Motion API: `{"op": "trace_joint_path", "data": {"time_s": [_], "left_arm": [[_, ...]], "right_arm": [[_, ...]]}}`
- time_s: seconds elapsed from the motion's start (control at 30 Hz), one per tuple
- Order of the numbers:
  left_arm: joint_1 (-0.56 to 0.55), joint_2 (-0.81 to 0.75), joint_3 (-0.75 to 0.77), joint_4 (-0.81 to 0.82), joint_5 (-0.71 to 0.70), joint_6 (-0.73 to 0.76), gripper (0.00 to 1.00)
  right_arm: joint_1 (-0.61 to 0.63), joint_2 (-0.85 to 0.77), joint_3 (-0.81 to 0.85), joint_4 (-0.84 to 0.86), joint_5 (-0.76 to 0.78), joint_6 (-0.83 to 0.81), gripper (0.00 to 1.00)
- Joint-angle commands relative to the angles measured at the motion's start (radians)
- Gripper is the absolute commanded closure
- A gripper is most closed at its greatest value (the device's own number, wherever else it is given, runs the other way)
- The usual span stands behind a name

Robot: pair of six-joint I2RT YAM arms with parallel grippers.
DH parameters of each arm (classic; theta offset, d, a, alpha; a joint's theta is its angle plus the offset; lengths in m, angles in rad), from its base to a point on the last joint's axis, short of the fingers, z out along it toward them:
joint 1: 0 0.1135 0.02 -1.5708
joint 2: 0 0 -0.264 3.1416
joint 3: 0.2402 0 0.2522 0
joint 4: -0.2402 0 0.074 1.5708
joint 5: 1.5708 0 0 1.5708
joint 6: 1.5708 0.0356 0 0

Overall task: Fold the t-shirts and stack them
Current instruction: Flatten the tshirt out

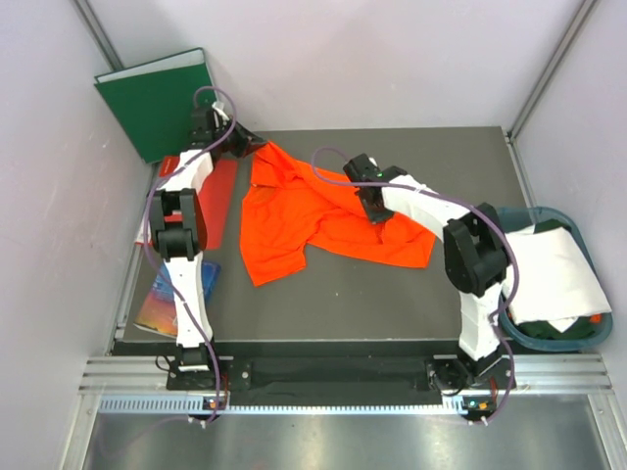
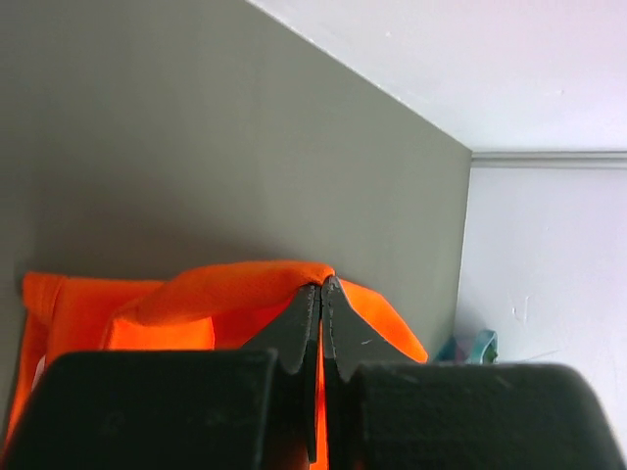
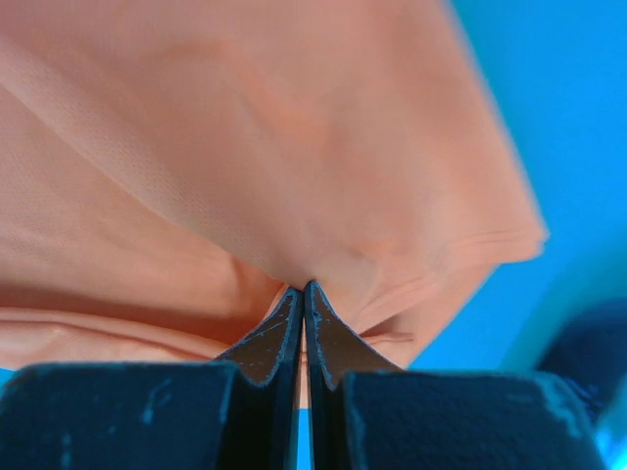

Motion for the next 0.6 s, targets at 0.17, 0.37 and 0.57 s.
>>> {"op": "trace_joint_path", "data": {"time_s": [0.17,0.37,0.57], "left_arm": [[0.010,-0.260,-0.159,-0.039,-0.045,0.130,1.00],[0.020,-0.314,-0.239,-0.045,-0.059,0.149,1.00],[0.020,-0.285,-0.217,-0.056,-0.056,0.144,1.00]], "right_arm": [[-0.002,-0.217,0.057,0.058,0.176,-0.034,1.00],[-0.016,-0.231,-0.010,0.099,0.186,-0.068,1.00],[-0.090,-0.083,0.043,0.180,0.207,-0.126,1.00]]}}
